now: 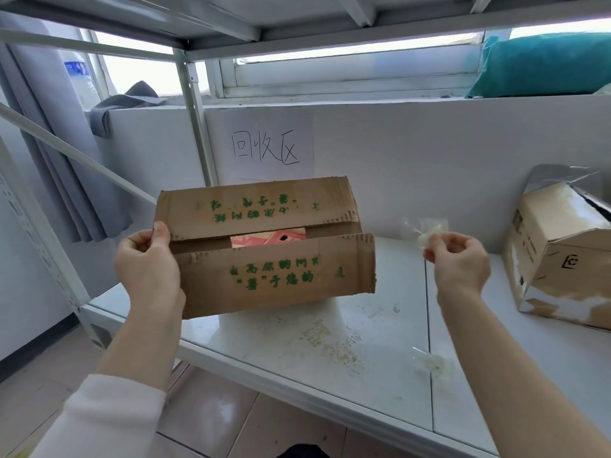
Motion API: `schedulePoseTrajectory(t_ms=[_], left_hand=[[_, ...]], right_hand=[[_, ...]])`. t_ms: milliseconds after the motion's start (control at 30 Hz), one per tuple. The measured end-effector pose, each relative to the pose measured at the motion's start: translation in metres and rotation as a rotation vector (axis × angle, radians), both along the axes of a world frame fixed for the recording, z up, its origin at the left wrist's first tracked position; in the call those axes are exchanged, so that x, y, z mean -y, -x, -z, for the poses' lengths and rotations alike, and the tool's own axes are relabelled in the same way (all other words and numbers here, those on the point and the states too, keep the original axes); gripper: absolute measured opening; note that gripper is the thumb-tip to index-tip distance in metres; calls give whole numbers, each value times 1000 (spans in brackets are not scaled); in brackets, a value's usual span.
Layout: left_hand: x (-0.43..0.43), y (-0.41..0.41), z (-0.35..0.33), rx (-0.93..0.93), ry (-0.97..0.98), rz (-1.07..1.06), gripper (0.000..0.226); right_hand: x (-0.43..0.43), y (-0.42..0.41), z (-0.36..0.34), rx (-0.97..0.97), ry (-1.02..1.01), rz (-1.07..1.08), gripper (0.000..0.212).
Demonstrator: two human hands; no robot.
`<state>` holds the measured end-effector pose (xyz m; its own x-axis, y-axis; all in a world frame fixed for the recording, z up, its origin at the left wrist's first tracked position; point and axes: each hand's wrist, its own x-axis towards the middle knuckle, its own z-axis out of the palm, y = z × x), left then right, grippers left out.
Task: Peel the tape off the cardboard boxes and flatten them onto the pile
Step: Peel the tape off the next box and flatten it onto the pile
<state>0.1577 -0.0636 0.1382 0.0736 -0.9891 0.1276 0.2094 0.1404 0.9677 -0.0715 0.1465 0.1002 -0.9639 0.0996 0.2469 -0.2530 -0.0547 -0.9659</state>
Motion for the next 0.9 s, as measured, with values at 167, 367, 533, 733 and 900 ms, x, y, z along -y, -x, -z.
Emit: schedulePoseTrajectory(t_ms=[167, 367, 533, 733, 900], left_hand=[[-3, 0, 0, 33, 9, 1, 15], [-11, 1, 2, 72, 48, -8, 15], [-24, 7, 4, 74, 61, 19, 14], [-38, 15, 7, 54, 72, 64, 11], [-48, 19, 8, 43, 99, 79, 13]], right_hand=[[-33, -19, 35, -401, -560, -2, 13], [-72, -48, 120, -279, -1096, -273, 14], [-78, -54, 121, -495, -1386, -319, 24], [-90, -50, 101, -473, -1524, -315, 39], [-101, -46, 88, -426, -1322, -153, 34]])
